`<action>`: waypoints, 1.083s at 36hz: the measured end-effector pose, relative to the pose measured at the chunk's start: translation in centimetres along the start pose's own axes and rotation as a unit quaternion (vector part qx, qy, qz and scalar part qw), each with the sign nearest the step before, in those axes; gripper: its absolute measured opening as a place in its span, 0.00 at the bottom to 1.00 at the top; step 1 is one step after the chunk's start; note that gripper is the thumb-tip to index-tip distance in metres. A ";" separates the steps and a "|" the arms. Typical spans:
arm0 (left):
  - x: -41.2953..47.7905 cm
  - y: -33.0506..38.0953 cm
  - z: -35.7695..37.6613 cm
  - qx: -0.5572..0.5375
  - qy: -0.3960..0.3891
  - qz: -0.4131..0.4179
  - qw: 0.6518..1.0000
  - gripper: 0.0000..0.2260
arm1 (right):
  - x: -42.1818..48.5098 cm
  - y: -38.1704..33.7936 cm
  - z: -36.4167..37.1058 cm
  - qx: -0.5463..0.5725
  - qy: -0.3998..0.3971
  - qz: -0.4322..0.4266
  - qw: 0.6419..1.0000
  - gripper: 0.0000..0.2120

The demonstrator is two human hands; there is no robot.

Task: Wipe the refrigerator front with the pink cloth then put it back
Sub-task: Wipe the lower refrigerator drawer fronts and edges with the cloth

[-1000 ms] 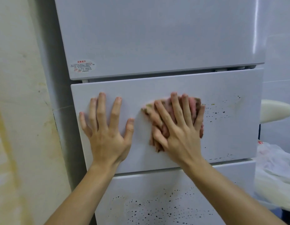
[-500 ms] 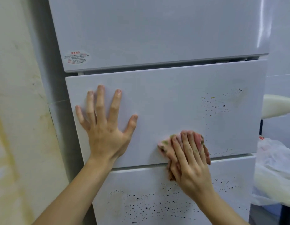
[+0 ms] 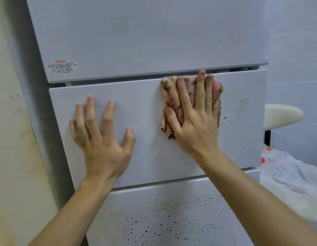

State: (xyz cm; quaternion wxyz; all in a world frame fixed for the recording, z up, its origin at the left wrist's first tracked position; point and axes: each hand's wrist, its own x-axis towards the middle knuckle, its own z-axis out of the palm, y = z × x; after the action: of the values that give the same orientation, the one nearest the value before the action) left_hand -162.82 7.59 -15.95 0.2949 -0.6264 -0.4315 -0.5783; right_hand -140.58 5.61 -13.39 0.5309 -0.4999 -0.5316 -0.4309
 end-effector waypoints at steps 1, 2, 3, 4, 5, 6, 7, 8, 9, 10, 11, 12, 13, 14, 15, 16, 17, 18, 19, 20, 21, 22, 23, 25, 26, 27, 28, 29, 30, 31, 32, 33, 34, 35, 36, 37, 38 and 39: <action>0.0 0.2 0.0 -0.001 0.003 -0.001 1.000 0.32 | -0.6 0.0 0.1 0.004 0.005 -0.003 1.000 0.30; 0.0 0.3 -0.1 -0.002 0.006 -0.002 1.000 0.31 | -1.3 0.2 0.2 0.009 0.007 -0.007 1.000 0.29; -0.1 0.4 -0.1 -0.004 0.007 -0.001 1.000 0.31 | -2.2 0.4 0.3 0.013 0.006 -0.013 1.000 0.29; -0.1 0.5 -0.1 -0.006 0.009 0.000 1.000 0.31 | -3.2 0.6 0.3 0.017 0.004 -0.020 1.000 0.29; -0.1 0.6 -0.2 -0.008 0.010 0.001 1.000 0.31 | -4.4 0.9 0.3 0.022 0.003 -0.025 0.999 0.29; -0.1 0.6 -0.3 -0.008 0.011 0.002 1.000 0.31 | -5.8 1.3 0.4 0.026 0.001 -0.030 0.999 0.29; -0.1 0.7 -0.3 -0.008 0.010 0.002 1.000 0.31 | -7.3 1.8 0.3 0.029 -0.004 -0.036 0.999 0.29; -0.2 0.7 -0.4 -0.007 0.009 0.002 1.000 0.31 | -9.0 2.3 0.3 0.030 -0.012 -0.043 0.999 0.29; -0.2 0.8 -0.4 -0.007 0.008 0.002 1.000 0.31 | -10.6 2.9 0.3 0.029 -0.023 -0.051 0.998 0.30; -0.2 0.8 -0.4 -0.006 0.008 0.002 1.000 0.31 | -12.2 3.5 0.2 0.024 -0.034 -0.061 0.997 0.30; -0.3 0.8 -0.4 -0.005 0.008 0.003 1.000 0.31 | -13.5 4.2 0.1 0.016 -0.043 -0.070 0.996 0.30; -0.3 0.9 -0.4 -0.006 0.007 0.005 1.000 0.31 | -14.6 4.8 0.1 0.007 -0.052 -0.079 0.996 0.30; -0.4 1.0 -0.2 -0.006 0.007 0.010 1.000 0.32 | -15.2 5.3 0.0 0.000 -0.058 -0.085 0.995 0.31; -0.5 1.1 -0.1 -0.005 0.005 0.015 1.000 0.32 | -15.5 5.6 0.0 -0.005 -0.064 -0.086 0.994 0.32; -0.7 1.3 0.1 -0.005 0.005 0.020 1.000 0.33 | -15.4 5.7 0.0 -0.008 -0.067 -0.083 0.994 0.33; -0.8 1.4 0.3 -0.004 0.006 0.023 1.000 0.34 | -15.1 5.6 -0.1 -0.010 -0.067 -0.077 0.995 0.35; -0.9 1.6 0.5 -0.005 0.006 0.024 1.000 0.34 | -14.6 5.5 -0.2 -0.012 -0.065 -0.070 0.995 0.36; -1.0 1.7 0.7 -0.007 0.008 0.023 1.000 0.34 | -13.8 5.4 -0.3 -0.013 -0.063 -0.061 0.996 0.37; -1.0 1.8 0.8 -0.010 0.012 0.021 1.000 0.34 | -12.8 5.2 -0.5 -0.010 -0.061 -0.052 0.997 0.38; -1.0 1.9 1.0 -0.013 0.015 0.019 1.000 0.34 | -11.5 5.1 -0.7 -0.007 -0.061 -0.040 0.997 0.38; -1.0 2.0 1.1 -0.016 0.018 0.017 1.000 0.34 | -10.0 4.9 -1.0 -0.004 -0.061 -0.028 0.998 0.39; -1.0 2.0 1.3 -0.018 0.020 0.015 1.000 0.34 | -8.4 4.9 -1.1 -0.004 -0.059 -0.018 0.998 0.39; -1.0 2.1 1.4 -0.020 0.022 0.015 0.999 0.34 | -6.7 4.8 -1.2 -0.005 -0.055 -0.010 0.998 0.40; -1.0 2.2 1.5 -0.026 0.026 0.012 0.999 0.34 | -3.5 4.5 -1.4 -0.009 -0.051 -0.001 0.999 0.41; -1.0 2.3 1.6 -0.029 0.027 0.011 0.999 0.34 | -2.4 4.4 -1.4 -0.010 -0.049 0.002 0.999 0.41; -1.0 2.4 1.7 -0.030 0.028 0.010 0.999 0.35 | -1.5 4.3 -1.3 -0.010 -0.044 0.005 0.999 0.40; -1.0 2.5 1.7 -0.030 0.028 0.009 0.999 0.35 | -1.1 4.3 -1.2 -0.009 -0.037 0.006 0.999 0.39; -1.1 2.5 1.7 -0.031 0.028 0.008 0.999 0.35 | -1.0 4.3 -1.1 -0.008 -0.025 0.006 1.000 0.37; -1.1 2.6 1.8 -0.031 0.028 0.006 0.999 0.35 | -1.1 4.3 -1.0 -0.008 -0.012 0.003 1.000 0.35; -1.1 2.6 1.8 -0.029 0.028 0.004 0.999 0.35 | -1.3 4.4 -0.8 -0.007 0.001 0.000 1.000 0.33; -1.1 2.7 1.8 -0.027 0.028 0.000 0.999 0.35 | -1.6 4.5 -0.6 -0.005 0.012 -0.002 1.000 0.32; -1.1 2.9 1.7 -0.024 0.027 -0.001 0.999 0.35 | -2.0 4.5 -0.4 -0.002 0.021 0.000 1.000 0.31; -1.1 3.2 1.7 -0.020 0.025 0.002 0.999 0.35 | -2.4 4.5 -0.3 0.002 0.027 0.004 1.000 0.30; -1.1 3.6 1.7 -0.017 0.022 0.010 1.000 0.35 | -2.8 4.5 -0.2 0.007 0.032 0.008 0.999 0.29; -1.2 4.0 1.7 -0.017 0.017 0.019 1.000 0.35 | -3.4 4.5 -0.1 0.012 0.034 0.011 0.999 0.29; -1.3 4.5 1.7 -0.019 0.012 0.029 0.999 0.34 | -4.2 4.7 -0.1 0.015 0.034 0.012 0.999 0.28; -1.3 5.0 1.7 -0.022 0.006 0.039 0.999 0.34 | -5.1 4.9 -0.2 0.018 0.030 0.009 0.999 0.28; -1.5 5.4 1.8 -0.025 0.002 0.050 0.998 0.34 | -6.3 5.2 -0.3 0.021 0.021 0.005 1.000 0.28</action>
State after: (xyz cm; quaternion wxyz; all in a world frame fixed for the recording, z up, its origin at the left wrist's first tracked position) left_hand -157.15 6.41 -16.96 0.3085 -0.6529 -0.3845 -0.5751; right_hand -135.83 5.48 -19.98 0.5548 -0.4821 -0.5267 -0.4270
